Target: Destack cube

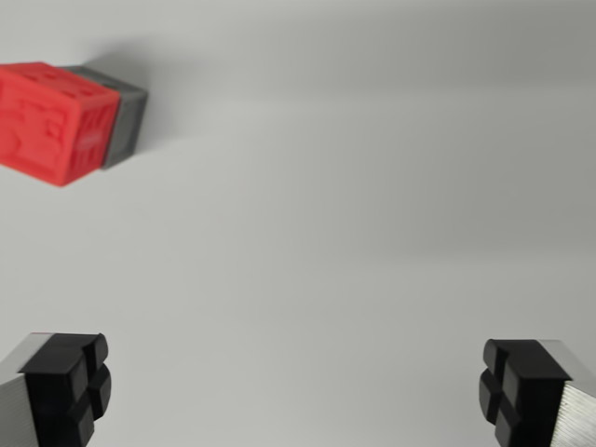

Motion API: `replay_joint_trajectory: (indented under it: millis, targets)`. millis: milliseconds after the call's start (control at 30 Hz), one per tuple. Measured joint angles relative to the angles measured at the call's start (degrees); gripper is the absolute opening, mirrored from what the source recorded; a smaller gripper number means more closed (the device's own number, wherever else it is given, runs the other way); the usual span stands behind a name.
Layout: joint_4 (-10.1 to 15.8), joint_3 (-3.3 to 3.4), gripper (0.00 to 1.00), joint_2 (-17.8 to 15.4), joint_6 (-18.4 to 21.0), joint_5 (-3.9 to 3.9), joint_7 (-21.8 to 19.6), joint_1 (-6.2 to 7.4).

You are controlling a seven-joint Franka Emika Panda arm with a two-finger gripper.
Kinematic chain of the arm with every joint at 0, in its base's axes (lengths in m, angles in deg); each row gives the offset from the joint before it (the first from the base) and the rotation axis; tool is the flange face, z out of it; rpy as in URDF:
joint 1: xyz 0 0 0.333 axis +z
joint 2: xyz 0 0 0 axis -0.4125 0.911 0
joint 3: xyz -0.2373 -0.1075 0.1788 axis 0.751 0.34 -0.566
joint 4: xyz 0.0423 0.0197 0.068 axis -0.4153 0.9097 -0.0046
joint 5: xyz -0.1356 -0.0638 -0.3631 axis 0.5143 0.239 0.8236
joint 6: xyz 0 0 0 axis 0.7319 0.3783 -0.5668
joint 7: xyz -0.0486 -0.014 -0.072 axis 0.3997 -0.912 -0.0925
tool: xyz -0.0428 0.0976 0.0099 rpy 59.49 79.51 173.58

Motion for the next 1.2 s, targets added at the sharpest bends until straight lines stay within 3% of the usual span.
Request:
replay_joint_trajectory:
  millis: [600, 1200]
  targets:
    - [-0.6, -0.02, 1.0, 4.62, -4.46, 0.42, -9.16, 3.68]
    - [-3.8, 0.06, 1.0, 11.88, -8.99, 1.3, -20.98, 8.28]
